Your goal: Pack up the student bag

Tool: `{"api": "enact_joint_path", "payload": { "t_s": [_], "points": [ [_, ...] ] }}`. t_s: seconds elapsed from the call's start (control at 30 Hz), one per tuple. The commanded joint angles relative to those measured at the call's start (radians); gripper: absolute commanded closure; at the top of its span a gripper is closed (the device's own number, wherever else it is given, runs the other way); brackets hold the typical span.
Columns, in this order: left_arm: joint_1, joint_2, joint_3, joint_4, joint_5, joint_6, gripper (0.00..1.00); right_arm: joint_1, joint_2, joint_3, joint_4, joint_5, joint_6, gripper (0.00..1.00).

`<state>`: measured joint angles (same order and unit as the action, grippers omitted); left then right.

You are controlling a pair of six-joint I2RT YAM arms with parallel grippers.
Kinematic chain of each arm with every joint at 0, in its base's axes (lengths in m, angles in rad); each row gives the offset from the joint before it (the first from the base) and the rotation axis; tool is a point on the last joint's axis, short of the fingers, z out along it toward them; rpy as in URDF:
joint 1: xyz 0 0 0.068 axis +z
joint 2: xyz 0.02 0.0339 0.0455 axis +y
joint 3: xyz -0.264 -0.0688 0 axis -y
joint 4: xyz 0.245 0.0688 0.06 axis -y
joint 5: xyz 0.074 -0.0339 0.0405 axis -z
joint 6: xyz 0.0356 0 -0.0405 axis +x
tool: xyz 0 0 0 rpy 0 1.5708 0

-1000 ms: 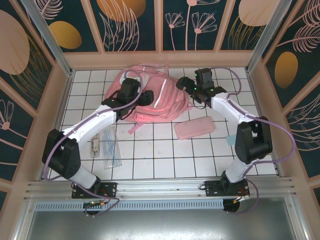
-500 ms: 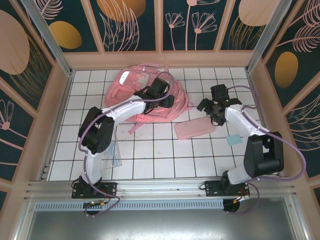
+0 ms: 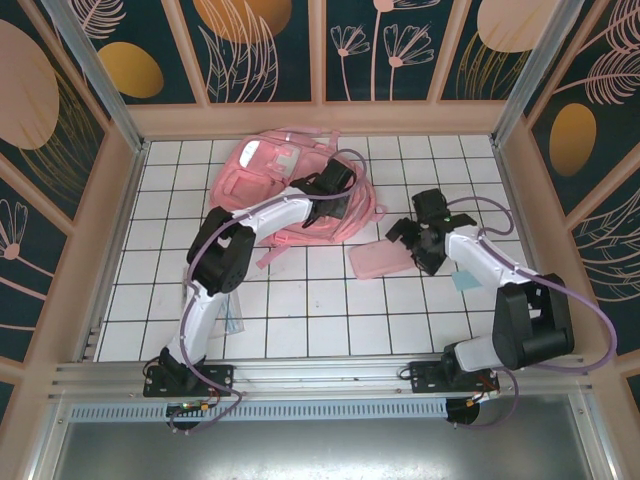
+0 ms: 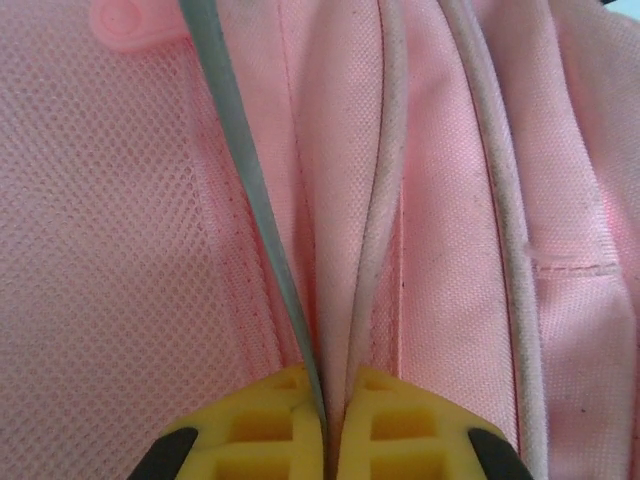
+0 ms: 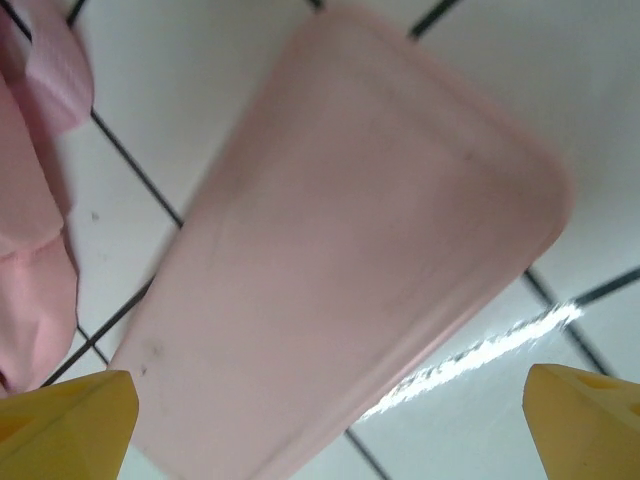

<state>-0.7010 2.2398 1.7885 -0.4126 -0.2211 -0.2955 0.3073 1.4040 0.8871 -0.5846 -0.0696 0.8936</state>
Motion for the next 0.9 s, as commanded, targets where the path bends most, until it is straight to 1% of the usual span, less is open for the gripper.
{"api": "enact_joint_path", "payload": {
  "t_s": [0.0, 0.13, 0.33, 0.43, 0.5, 0.63, 0.77, 0.87],
  "points": [
    [0.012, -0.114, -0.047, 0.014, 0.053, -0.001, 1.00, 0.074, -0.011, 0.021, -0.026, 0.034, 0.188, 0.01],
    [0.041, -0.241, -0.086, 0.079, 0.182, -0.023, 1.00, 0.101, 0.076, 0.067, -0.046, 0.005, 0.279, 0.01],
    [0.116, -0.399, -0.221, 0.222, 0.287, -0.067, 1.00, 0.080, 0.247, 0.209, -0.100, -0.006, 0.308, 0.01],
    [0.151, -0.434, -0.273, 0.288, 0.345, -0.087, 1.00, 0.060, 0.315, 0.283, -0.155, 0.002, 0.320, 0.01],
    [0.162, -0.449, -0.290, 0.318, 0.367, -0.092, 1.00, 0.044, 0.349, 0.303, -0.172, -0.020, 0.332, 0.01],
    [0.177, -0.475, -0.315, 0.369, 0.407, -0.098, 1.00, 0.018, 0.395, 0.266, -0.169, -0.097, 0.374, 0.01],
    [0.181, -0.487, -0.325, 0.400, 0.437, -0.098, 1.00, 0.016, 0.427, 0.247, -0.166, -0.100, 0.393, 0.01],
    [0.183, -0.490, -0.330, 0.416, 0.461, -0.105, 1.00, 0.011, 0.455, 0.266, -0.165, -0.095, 0.391, 0.01]
  ]
}}
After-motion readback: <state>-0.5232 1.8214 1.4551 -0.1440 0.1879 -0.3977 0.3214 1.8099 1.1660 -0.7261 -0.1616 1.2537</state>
